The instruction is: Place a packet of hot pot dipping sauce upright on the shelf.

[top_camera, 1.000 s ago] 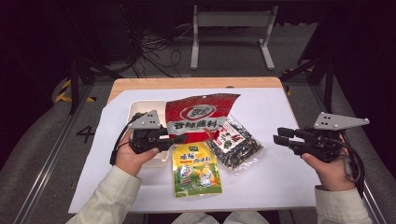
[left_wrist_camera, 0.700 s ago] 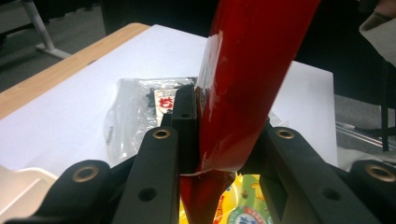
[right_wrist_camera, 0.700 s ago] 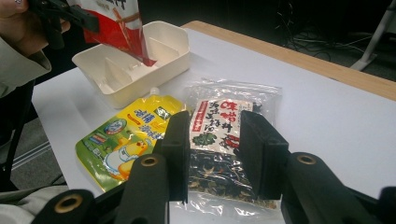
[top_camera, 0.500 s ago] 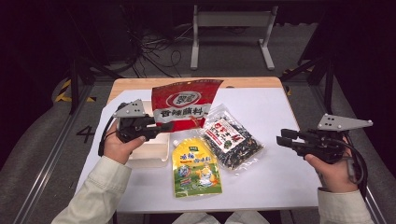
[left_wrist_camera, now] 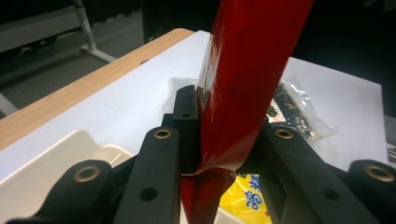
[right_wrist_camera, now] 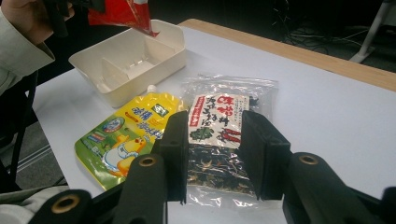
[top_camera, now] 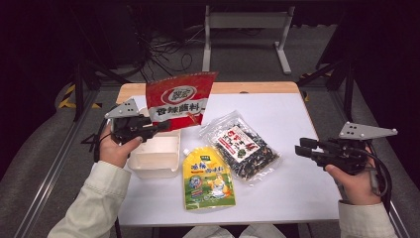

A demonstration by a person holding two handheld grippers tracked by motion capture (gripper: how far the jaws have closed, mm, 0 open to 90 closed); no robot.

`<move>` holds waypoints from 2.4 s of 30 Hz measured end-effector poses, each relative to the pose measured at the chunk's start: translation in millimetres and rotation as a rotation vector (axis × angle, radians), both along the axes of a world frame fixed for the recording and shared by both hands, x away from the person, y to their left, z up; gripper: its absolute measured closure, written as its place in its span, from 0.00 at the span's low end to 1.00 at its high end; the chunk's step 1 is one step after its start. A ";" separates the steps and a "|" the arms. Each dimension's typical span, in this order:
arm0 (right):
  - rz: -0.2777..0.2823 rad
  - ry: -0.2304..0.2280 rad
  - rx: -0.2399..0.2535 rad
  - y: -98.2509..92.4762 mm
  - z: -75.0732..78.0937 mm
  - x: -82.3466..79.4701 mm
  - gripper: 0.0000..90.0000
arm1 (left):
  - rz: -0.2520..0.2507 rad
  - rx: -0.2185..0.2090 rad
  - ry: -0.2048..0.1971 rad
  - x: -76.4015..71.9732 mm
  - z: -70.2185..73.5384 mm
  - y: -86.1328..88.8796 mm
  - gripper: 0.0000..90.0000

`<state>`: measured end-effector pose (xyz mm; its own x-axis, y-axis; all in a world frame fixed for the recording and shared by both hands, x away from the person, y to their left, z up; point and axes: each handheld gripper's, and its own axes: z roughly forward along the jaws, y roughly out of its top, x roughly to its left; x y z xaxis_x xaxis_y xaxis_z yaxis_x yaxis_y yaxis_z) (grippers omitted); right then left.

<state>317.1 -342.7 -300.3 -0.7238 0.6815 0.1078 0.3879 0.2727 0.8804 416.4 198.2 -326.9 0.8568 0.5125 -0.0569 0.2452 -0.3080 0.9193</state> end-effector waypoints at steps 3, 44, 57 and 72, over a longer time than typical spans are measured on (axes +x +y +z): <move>0.000 0.002 0.005 -0.3 -0.4 0.3 0.69 | 0.018 0.008 -0.006 3.9 -0.4 5.4 0.83; 0.009 0.009 0.038 1.8 -0.9 -7.1 0.67 | 0.189 0.157 0.042 65.8 -33.5 35.6 0.83; 0.009 0.009 0.033 1.3 -2.1 -8.1 0.67 | 0.204 0.190 0.076 74.1 -42.5 34.6 0.83; 0.025 0.023 0.039 4.2 -5.5 -7.9 0.66 | 0.185 0.186 0.058 88.9 -57.0 26.8 0.83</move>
<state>309.3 -338.5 -305.8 -0.7375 0.6584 0.1506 0.4014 0.2480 0.8817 505.3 225.0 -383.8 0.7454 0.6666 0.0074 0.3634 -0.4156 0.8338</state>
